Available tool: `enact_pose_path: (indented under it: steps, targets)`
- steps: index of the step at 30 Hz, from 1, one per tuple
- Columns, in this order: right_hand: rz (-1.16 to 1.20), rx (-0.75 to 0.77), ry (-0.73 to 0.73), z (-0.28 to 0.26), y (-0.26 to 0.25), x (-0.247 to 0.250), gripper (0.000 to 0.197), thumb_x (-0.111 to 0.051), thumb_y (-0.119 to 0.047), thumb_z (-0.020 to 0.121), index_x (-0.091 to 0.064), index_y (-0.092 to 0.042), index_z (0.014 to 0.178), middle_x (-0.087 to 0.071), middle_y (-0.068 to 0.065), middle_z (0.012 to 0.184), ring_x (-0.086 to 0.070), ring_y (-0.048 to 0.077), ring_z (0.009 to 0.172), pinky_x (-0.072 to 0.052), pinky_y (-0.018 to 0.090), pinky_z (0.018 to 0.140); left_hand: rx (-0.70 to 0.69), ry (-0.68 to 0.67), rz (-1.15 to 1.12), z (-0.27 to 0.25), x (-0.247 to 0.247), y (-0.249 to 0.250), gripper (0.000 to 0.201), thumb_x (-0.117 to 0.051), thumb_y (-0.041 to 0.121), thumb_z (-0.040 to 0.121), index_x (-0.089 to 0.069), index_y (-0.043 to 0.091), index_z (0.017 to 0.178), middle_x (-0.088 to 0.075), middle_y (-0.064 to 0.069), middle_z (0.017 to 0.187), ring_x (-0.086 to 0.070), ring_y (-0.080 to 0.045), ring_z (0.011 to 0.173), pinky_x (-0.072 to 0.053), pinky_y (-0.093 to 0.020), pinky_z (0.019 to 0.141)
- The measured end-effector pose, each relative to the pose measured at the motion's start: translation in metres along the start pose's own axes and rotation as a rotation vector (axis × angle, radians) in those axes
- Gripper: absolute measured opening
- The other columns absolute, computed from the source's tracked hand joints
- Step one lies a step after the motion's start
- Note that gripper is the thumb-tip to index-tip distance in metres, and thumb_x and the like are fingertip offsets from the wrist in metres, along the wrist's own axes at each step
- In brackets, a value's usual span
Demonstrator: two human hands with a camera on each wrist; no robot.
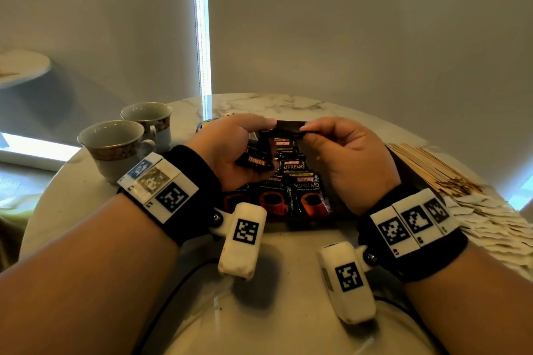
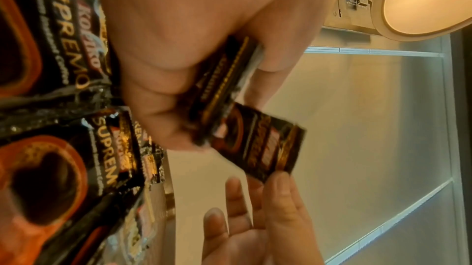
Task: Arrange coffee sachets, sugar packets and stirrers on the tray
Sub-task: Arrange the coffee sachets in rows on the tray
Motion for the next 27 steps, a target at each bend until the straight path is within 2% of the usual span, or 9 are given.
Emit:
enact_pose_path:
  steps: [3,7,9,12,15,19,23,25,27]
  targets:
    - [0.004,-0.015,0.129,0.001,0.000,0.010,0.012,-0.061,-0.010,0.097,-0.067,-0.020,0.093,-0.075,-0.003,0.086,-0.071,0.013,0.075,-0.058,0.029,0.064,-0.031,0.018,-0.051,0.002,0.003,0.004,0.024,-0.070,0.030,0.089,-0.057,0.015,0.103,-0.051,-0.004,0.080,-0.051,-0.015,0.064,-0.045,-0.030,0.059]
    - [0.038,-0.123,0.134,0.001,0.006,0.007,0.007,-0.066,-0.013,0.094,-0.066,-0.019,0.095,-0.077,0.005,0.091,-0.075,0.022,0.084,-0.063,0.047,0.077,-0.129,-0.078,-0.002,-0.001,-0.003,0.008,0.040,-0.075,0.021,0.076,-0.065,0.018,0.114,-0.060,-0.003,0.089,-0.056,-0.014,0.067,-0.049,-0.029,0.056]
    - [0.046,-0.152,0.121,0.000,0.008,0.005,0.008,-0.068,-0.012,0.093,-0.065,-0.016,0.099,-0.076,0.010,0.090,-0.075,0.026,0.085,-0.061,0.051,0.081,-0.119,-0.159,-0.005,-0.003,-0.008,0.006,0.055,-0.073,0.013,0.074,-0.063,0.015,0.128,-0.070,-0.014,0.102,-0.070,-0.024,0.079,-0.059,-0.037,0.062]
    - [0.083,-0.187,0.097,-0.001,0.009,0.000,0.008,-0.069,-0.011,0.092,-0.065,-0.013,0.099,-0.076,0.013,0.090,-0.076,0.028,0.086,-0.060,0.054,0.082,-0.105,-0.182,0.045,-0.003,-0.010,0.004,0.049,-0.064,0.001,0.087,-0.061,0.012,0.134,-0.069,-0.027,0.121,-0.073,-0.044,0.096,-0.063,-0.050,0.070]
    - [0.098,-0.219,0.083,-0.002,0.010,-0.002,0.007,-0.068,-0.011,0.093,-0.068,-0.011,0.099,-0.077,0.012,0.093,-0.075,0.029,0.087,-0.061,0.052,0.082,-0.129,-0.147,0.089,-0.001,-0.006,0.005,0.041,-0.059,-0.002,0.093,-0.063,0.012,0.132,-0.069,-0.029,0.120,-0.073,-0.046,0.096,-0.063,-0.051,0.068]
    - [0.046,-0.262,0.057,-0.002,0.014,0.000,0.010,-0.066,-0.012,0.094,-0.072,-0.012,0.102,-0.078,0.007,0.092,-0.076,0.024,0.084,-0.062,0.049,0.077,-0.168,-0.087,0.142,0.001,-0.002,0.008,0.038,-0.061,-0.003,0.093,-0.067,0.013,0.126,-0.070,-0.028,0.118,-0.072,-0.048,0.098,-0.060,-0.059,0.081]
    - [-0.006,-0.293,0.062,0.000,0.022,0.001,0.009,-0.068,-0.011,0.093,-0.074,-0.014,0.098,-0.078,0.007,0.092,-0.076,0.024,0.085,-0.062,0.049,0.078,-0.128,-0.052,0.102,0.001,-0.001,0.007,0.028,-0.062,0.003,0.093,-0.065,0.009,0.120,-0.070,-0.020,0.110,-0.074,-0.037,0.088,-0.063,-0.047,0.068]
    - [-0.060,-0.302,0.073,0.001,0.026,0.003,0.008,-0.069,-0.014,0.092,-0.076,-0.017,0.095,-0.078,0.005,0.092,-0.076,0.024,0.088,-0.061,0.050,0.080,-0.117,0.009,0.042,0.000,0.004,0.009,0.014,-0.065,0.015,0.092,-0.061,0.009,0.105,-0.064,-0.009,0.093,-0.065,-0.021,0.072,-0.056,-0.037,0.064]
    - [-0.094,-0.314,0.075,0.001,0.028,0.003,0.009,-0.069,-0.015,0.092,-0.076,-0.020,0.092,-0.078,0.003,0.091,-0.075,0.022,0.088,-0.062,0.046,0.078,-0.161,0.081,-0.071,0.002,0.013,0.015,0.022,-0.065,0.023,0.089,-0.059,0.011,0.107,-0.059,-0.004,0.088,-0.056,-0.016,0.067,-0.051,-0.032,0.060]
Point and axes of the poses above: each hand's wrist, its own z-axis towards the middle knuckle, its own x-axis out of the back of the hand, y = z × x, the point moved 5 cm from there along z, towards the middle knuckle
